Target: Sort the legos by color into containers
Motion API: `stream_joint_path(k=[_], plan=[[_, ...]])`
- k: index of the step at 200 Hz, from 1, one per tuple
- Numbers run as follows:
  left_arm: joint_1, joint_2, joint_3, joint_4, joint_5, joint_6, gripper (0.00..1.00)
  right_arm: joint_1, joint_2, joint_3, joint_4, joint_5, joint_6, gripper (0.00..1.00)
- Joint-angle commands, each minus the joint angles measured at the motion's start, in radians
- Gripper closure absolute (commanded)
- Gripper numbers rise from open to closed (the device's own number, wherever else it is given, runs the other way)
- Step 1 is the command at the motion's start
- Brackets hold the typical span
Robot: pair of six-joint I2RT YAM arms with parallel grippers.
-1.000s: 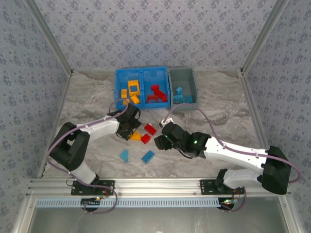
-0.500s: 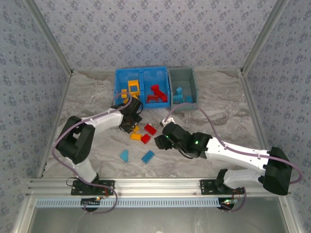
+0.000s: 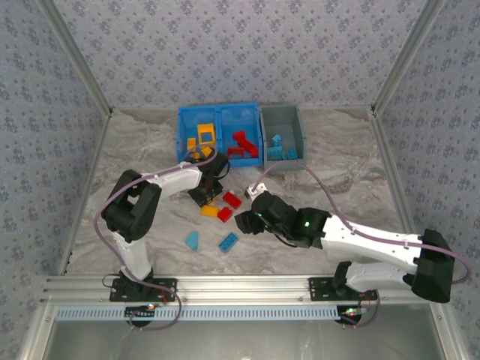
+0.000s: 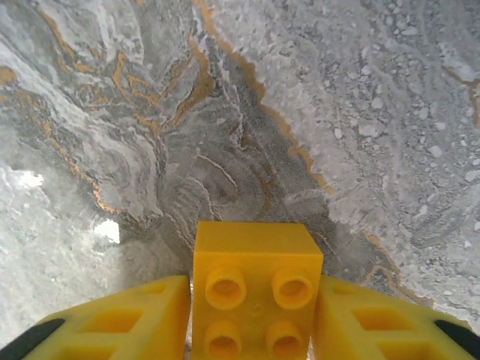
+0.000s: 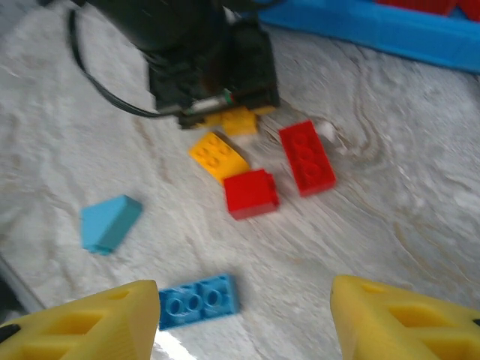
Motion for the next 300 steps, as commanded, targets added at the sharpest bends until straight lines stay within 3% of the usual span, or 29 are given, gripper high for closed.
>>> stream_joint_path(k=[1,35,70,97,119,138,185,260,300], plan=[[-0.006,0.025,0.014,-0.036,-0.013,0.010,0.59,0.008,-0.062,-0.046,0.093,-0.023,-0.021,0.35],[-0.012,-0.020,-0.002,-0.021,-0.042,0.012,0.75,0.004,-0.102,-0.067,0.097,-0.004,-0.010,0.34],[-0.028,-0.133,0.135,-0.144,-0.191,0.153,0.76,-0.020,-0.137,-0.093,0.186,0.019,-0.001,0.34],[0.024,-0.136,0.288,-0.200,-0.242,0.334,0.76,-0.061,-0.089,-0.106,0.369,0.046,-0.061,0.31],[0.096,-0.073,0.411,-0.195,-0.169,0.465,0.76,-0.078,0.016,-0.070,0.504,0.085,-0.181,0.30],[0.136,0.008,0.535,-0.209,-0.186,0.565,0.76,-0.104,0.107,-0.031,0.627,0.080,-0.241,0.30],[0.216,0.245,0.819,-0.247,-0.201,0.714,0.76,-0.153,0.302,0.139,0.654,0.047,-0.258,0.29],[0.255,0.547,1.155,-0.315,-0.302,0.792,0.76,-0.158,0.314,0.121,0.644,0.040,-0.208,0.29],[0.280,0.603,1.188,-0.292,-0.247,0.805,0.74,-0.163,0.332,0.111,0.682,0.022,-0.200,0.28]])
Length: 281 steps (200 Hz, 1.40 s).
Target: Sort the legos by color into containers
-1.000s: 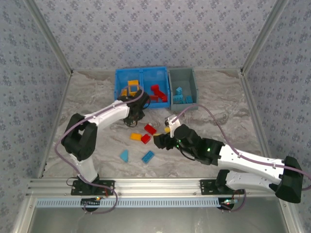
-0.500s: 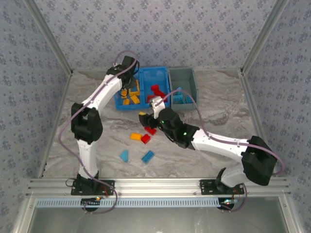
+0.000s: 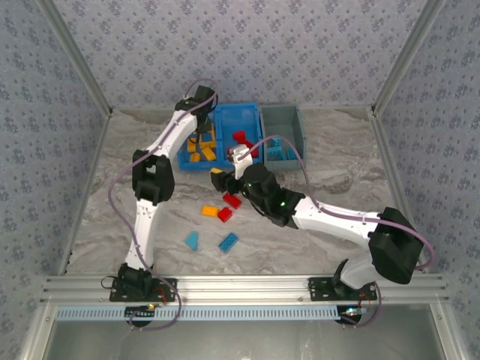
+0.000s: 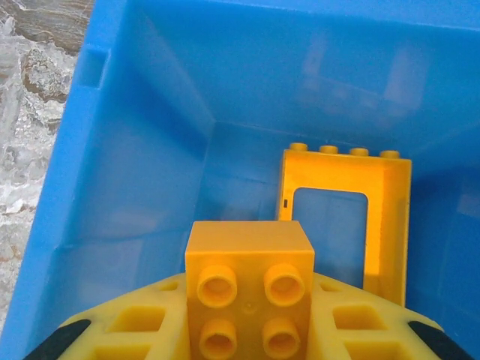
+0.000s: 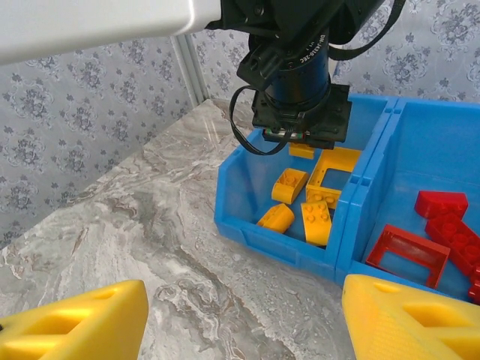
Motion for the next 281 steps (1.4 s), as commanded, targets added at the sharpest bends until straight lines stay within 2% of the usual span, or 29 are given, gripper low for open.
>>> stream_joint_path(k=[1,37,89,128,153,179,210,250,281], plan=[[0.021,0.030,0.052,-0.025,0.016,0.030,0.74,-0.006,0.017,-0.007,0.046,-0.013,0.019,0.28],[0.026,0.052,0.056,-0.013,0.058,0.062,0.65,0.000,0.012,-0.014,0.049,-0.022,0.019,0.28],[0.024,0.001,0.065,-0.050,0.068,0.043,0.45,-0.004,-0.031,-0.045,0.029,-0.022,0.008,0.28],[0.001,-0.112,0.061,-0.062,0.080,0.040,0.44,-0.010,-0.096,-0.069,-0.037,0.009,-0.010,0.28],[-0.033,-0.245,0.011,-0.067,0.071,0.022,0.43,-0.013,-0.149,-0.095,-0.119,0.051,0.016,0.28],[-0.081,-0.490,-0.239,0.009,0.090,-0.015,0.43,-0.001,-0.175,-0.118,-0.238,0.050,0.072,0.29],[-0.165,-0.840,-0.638,0.089,0.151,-0.045,0.41,0.103,-0.163,-0.147,-0.331,0.014,0.048,0.30],[-0.227,-1.266,-1.078,0.044,0.224,-0.151,0.40,0.256,-0.050,-0.112,-0.402,-0.129,-0.004,0.29],[-0.228,-1.532,-1.263,-0.070,0.217,-0.232,0.39,0.318,0.098,-0.009,-0.466,-0.148,0.031,0.19]])
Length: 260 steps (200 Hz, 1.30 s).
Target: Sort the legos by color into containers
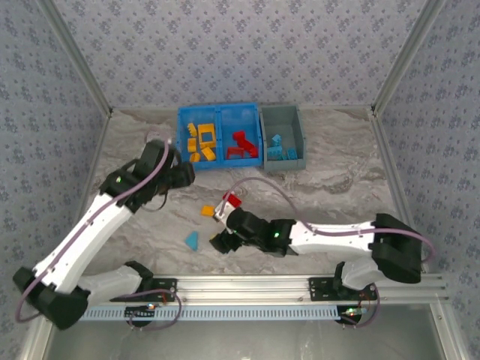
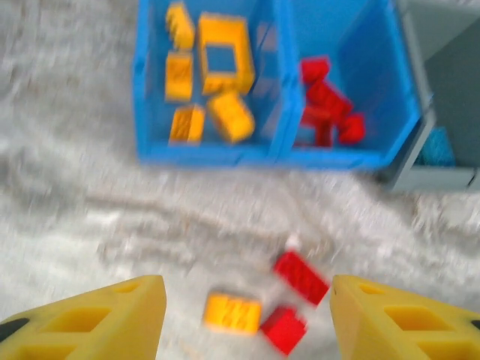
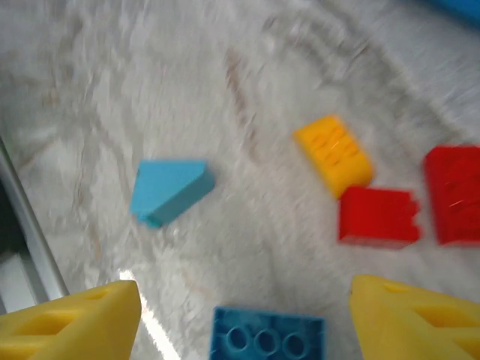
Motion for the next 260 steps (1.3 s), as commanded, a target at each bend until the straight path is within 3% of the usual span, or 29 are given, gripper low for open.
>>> stream_joint_path(k=[1,55,84,125,218,260], plan=[[-0.001,-0.153,-0.090,-0.102,0.015,-0.091,0.39,0.033,0.101,0.108,-0.090,-0.035,0.021,0.19],[-0.002,-0.454,-0.134,-0.218,-0.063,-0.121,0.38,0.069,0.344,0.316,-0.162,-0.042,0.047,0.14],[-0.003,-0.482,-0.108,-0.259,-0.078,-0.127,0.38,0.064,0.461,0.434,-0.236,-0.018,0.036,0.09],[-0.002,-0.509,-0.089,-0.275,-0.056,-0.131,0.38,0.046,0.565,0.524,-0.276,-0.023,0.018,0.09],[-0.001,-0.537,-0.101,-0.288,-0.040,-0.147,0.38,0.008,0.668,0.592,-0.265,-0.032,-0.026,0.21],[-0.002,-0.528,-0.130,-0.263,-0.013,-0.141,0.38,0.006,0.679,0.607,-0.263,-0.070,-0.031,0.34]])
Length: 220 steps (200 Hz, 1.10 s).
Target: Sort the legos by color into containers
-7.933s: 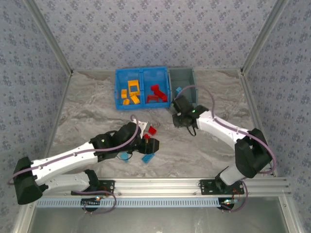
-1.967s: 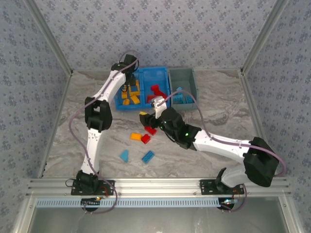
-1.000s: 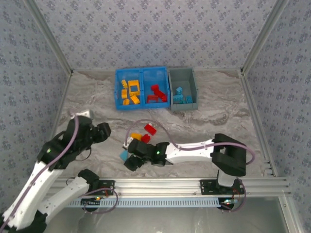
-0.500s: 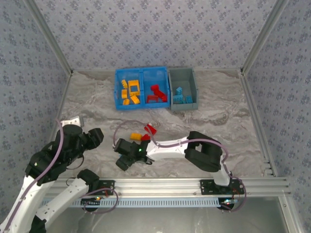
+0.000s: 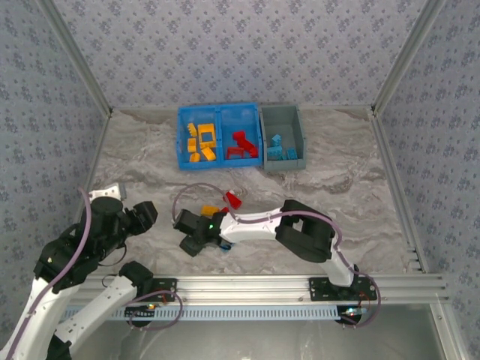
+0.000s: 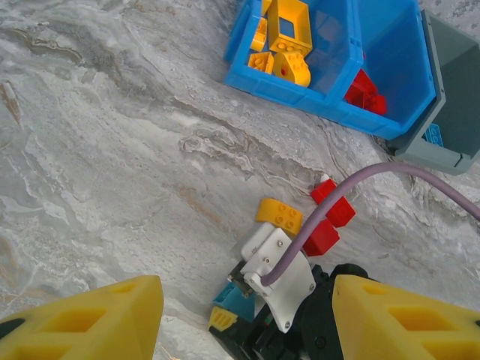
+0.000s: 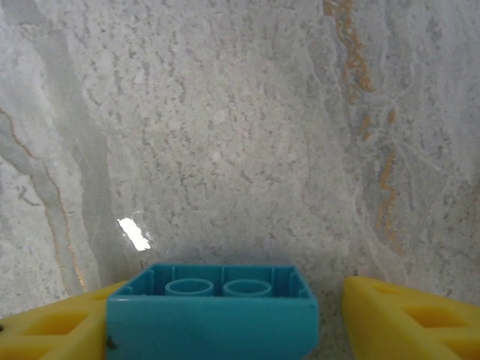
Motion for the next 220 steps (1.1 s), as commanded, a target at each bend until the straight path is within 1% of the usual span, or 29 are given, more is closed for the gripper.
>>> stream_joint_path(k=[1,33,54,103,135,160,178,184,202,220], plan=[[-0.001,0.006,-0.016,0.020,0.025,-0.004,0.38,-0.005,0.039,0.025,-0.002,-0.038,-0.015,0.35],[-0.001,0.001,-0.027,0.027,0.037,0.001,0.38,-0.007,0.014,0.013,0.000,-0.031,-0.006,0.44],[-0.001,0.004,-0.039,0.060,0.080,0.020,0.37,-0.012,-0.045,-0.016,0.021,-0.018,0.009,0.47],[-0.001,0.055,-0.070,0.207,0.269,0.067,0.37,-0.061,-0.211,-0.101,0.047,0.013,0.049,0.52],[-0.001,0.122,-0.078,0.304,0.398,0.066,0.37,-0.123,-0.341,-0.170,0.048,0.047,0.072,0.53],[-0.004,0.189,-0.067,0.373,0.446,0.055,0.37,-0.205,-0.463,-0.211,0.011,0.074,0.091,0.54],[-0.023,0.257,-0.049,0.438,0.455,0.048,0.37,-0.296,-0.538,-0.215,-0.041,0.096,0.103,0.54],[-0.037,0.283,-0.044,0.463,0.451,0.047,0.37,-0.329,-0.559,-0.252,-0.059,0.102,0.104,0.54],[-0.113,0.378,-0.020,0.549,0.395,0.053,0.38,-0.444,-0.614,-0.269,-0.116,0.125,0.114,0.54],[-0.207,0.488,0.017,0.606,0.300,0.063,0.38,-0.558,-0.633,-0.276,-0.159,0.129,0.119,0.54]])
